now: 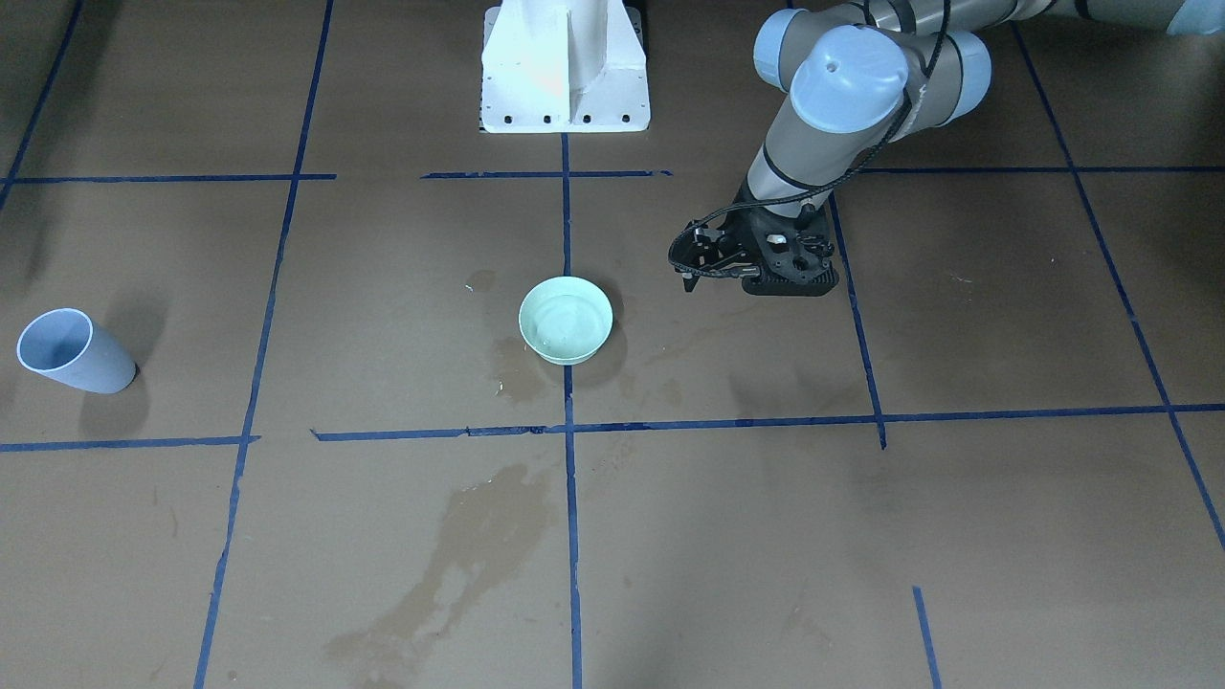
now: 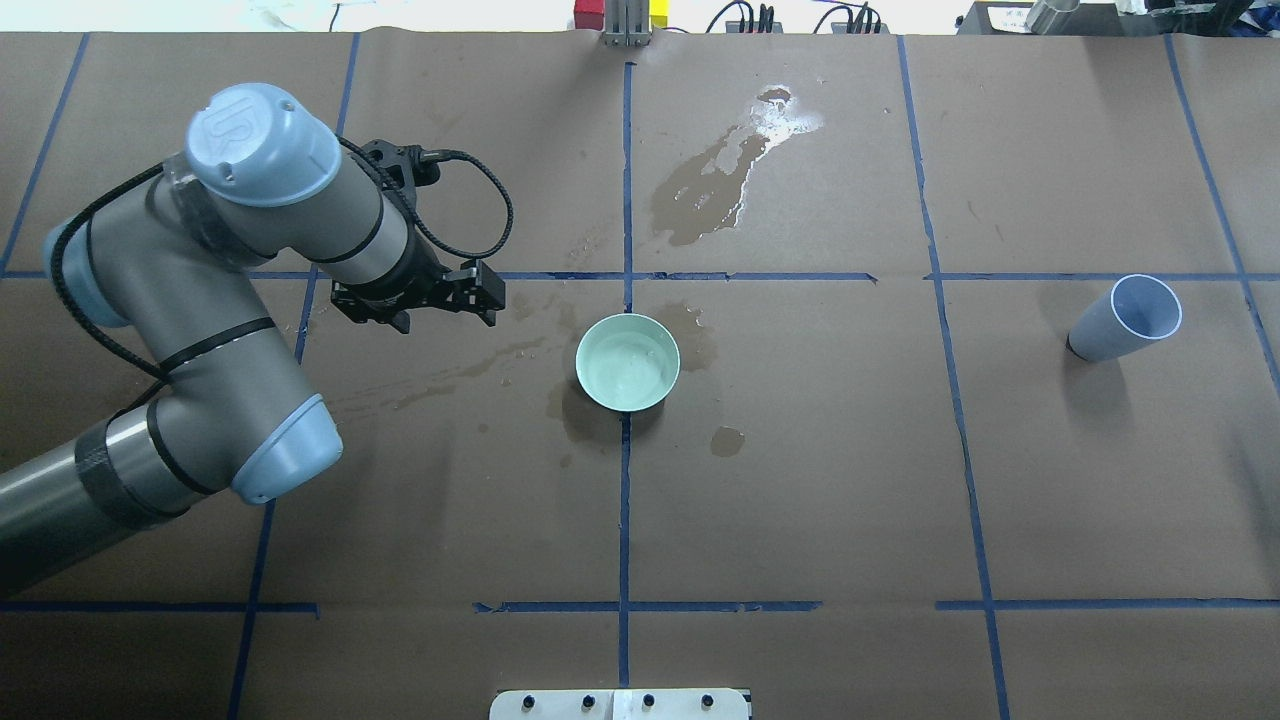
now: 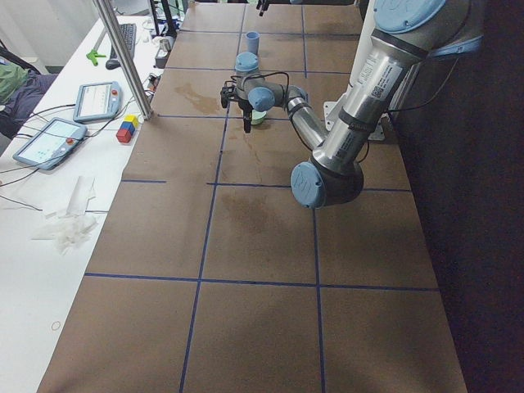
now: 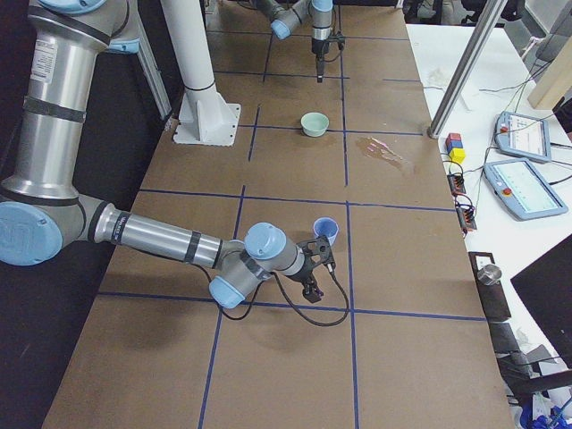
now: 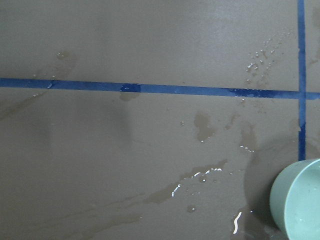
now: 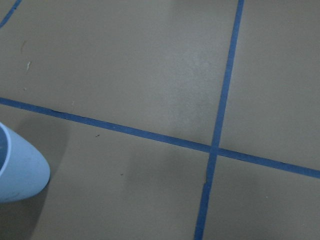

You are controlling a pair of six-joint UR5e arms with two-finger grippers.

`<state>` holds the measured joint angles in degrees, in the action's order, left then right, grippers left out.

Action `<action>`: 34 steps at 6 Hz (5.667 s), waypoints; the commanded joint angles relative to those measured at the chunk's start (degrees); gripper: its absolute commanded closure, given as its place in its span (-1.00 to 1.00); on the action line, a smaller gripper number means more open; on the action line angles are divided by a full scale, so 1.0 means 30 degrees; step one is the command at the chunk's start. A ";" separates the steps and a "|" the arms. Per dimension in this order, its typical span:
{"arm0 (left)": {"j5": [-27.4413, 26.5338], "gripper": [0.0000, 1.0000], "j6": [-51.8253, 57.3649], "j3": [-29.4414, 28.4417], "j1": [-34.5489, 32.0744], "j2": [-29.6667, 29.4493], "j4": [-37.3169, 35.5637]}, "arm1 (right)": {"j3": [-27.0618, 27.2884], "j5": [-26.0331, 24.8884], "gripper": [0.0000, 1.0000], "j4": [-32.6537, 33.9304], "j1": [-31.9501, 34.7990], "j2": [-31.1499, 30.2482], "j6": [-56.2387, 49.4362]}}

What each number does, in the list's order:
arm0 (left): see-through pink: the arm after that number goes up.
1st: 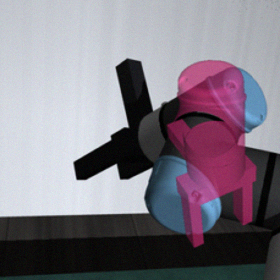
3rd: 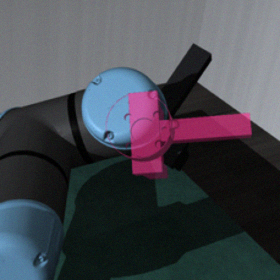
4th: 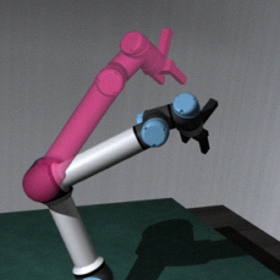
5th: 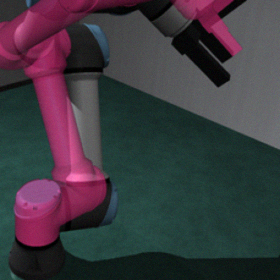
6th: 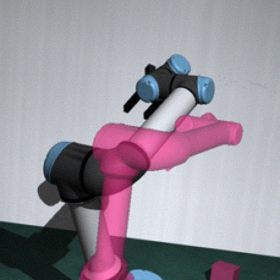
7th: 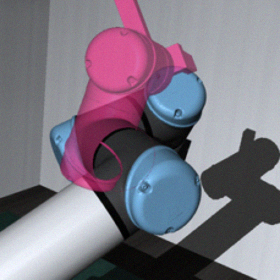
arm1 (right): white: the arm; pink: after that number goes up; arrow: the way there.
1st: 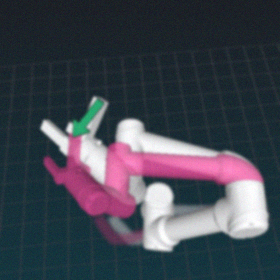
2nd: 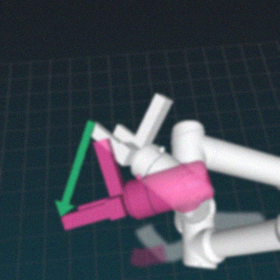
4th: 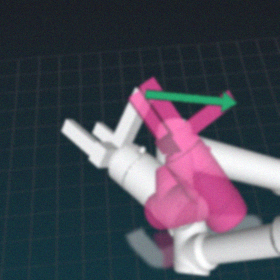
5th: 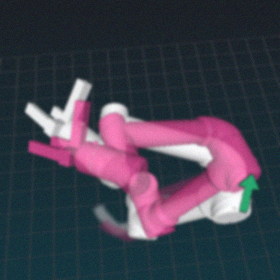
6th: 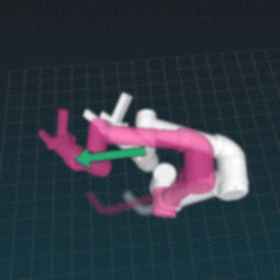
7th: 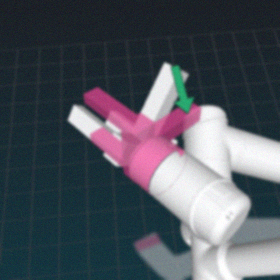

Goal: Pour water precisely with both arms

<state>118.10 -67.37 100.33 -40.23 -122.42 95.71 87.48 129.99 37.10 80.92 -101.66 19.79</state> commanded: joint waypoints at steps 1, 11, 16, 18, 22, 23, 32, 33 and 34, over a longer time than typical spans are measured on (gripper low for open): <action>-0.0865 -1.00 -0.1238 -0.0805 0.0774 -0.1083 0.0000 | 0.2199 0.1053 -1.00 0.9347 0.2049 0.1216 -0.4465; -0.3391 0.61 -0.4263 -0.6052 0.3564 -0.3578 0.4190 | 0.5175 0.1201 -1.00 1.8071 0.2791 0.1278 -0.6743; -0.3217 1.00 -0.4000 -0.5703 0.3130 -0.3519 0.4248 | 0.5059 0.1201 -1.00 1.8071 0.2791 0.1278 -0.6743; -0.0627 1.00 -0.2282 -0.5262 0.0768 -0.2938 0.4161 | 0.4970 0.1230 -1.00 1.8071 0.2762 0.1278 -0.6685; 0.5062 1.00 0.6696 -0.1835 -0.5763 0.4636 0.4567 | 0.4970 0.1288 -1.00 1.7926 0.2732 0.1307 -0.6831; 0.6468 1.00 0.8406 -0.1978 -0.7405 0.6540 0.5789 | 0.4912 0.1288 -1.00 1.7258 0.2645 0.1307 -0.6860; 0.6951 0.88 0.8159 -0.5957 -0.8242 1.1192 1.3037 | 0.4882 0.1288 -1.00 1.7163 0.2469 0.1278 -0.6860; 0.6951 0.86 0.8159 -0.6486 -0.8242 1.0753 1.3037 | 0.4882 0.1288 -1.00 1.7163 0.2440 0.1278 -0.6889; 0.6951 0.83 0.8159 -0.6869 -0.8242 1.0517 1.3037 | 0.4882 0.1288 -1.00 1.7163 0.2468 0.1278 -0.6889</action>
<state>138.96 -42.89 81.05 -64.96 -89.99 134.80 102.14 133.86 88.59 88.29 -97.82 -0.86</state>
